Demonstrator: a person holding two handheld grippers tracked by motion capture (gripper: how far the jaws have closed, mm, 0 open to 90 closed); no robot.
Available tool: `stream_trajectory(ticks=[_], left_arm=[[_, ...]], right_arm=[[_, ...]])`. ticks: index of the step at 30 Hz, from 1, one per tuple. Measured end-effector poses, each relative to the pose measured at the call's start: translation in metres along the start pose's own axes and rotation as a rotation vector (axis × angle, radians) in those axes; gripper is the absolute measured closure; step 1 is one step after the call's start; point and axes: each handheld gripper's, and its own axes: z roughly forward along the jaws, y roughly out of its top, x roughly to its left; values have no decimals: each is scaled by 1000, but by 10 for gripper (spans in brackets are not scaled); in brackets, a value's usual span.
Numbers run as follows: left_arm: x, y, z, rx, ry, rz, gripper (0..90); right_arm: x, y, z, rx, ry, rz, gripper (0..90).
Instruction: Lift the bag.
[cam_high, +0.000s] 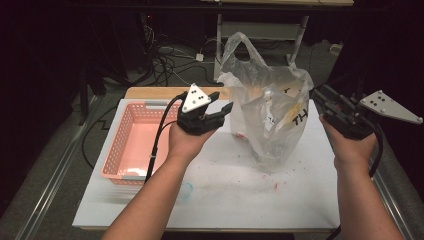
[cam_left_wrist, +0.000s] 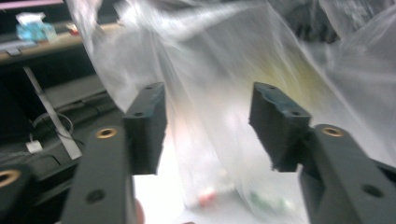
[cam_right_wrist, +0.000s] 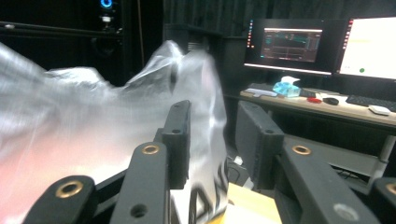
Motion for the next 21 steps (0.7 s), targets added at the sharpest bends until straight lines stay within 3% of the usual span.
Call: stream_trajectory(ticks=[4, 10, 15, 21], left_arm=[[-4, -25, -3, 30, -39, -42, 328], [-18, -66, 12, 119, -90, -98, 144], [-28, -94, 23, 188, -121, -111, 74], [-34, -121, 27, 240, -116, -112, 0]], right_arm=[[8, -15, -11, 34, 19, -11, 605], [13, -50, -15, 124, 59, -7, 446], [16, -85, -17, 191, 66, 9, 302], [21, -123, -20, 270, 73, 41, 154]])
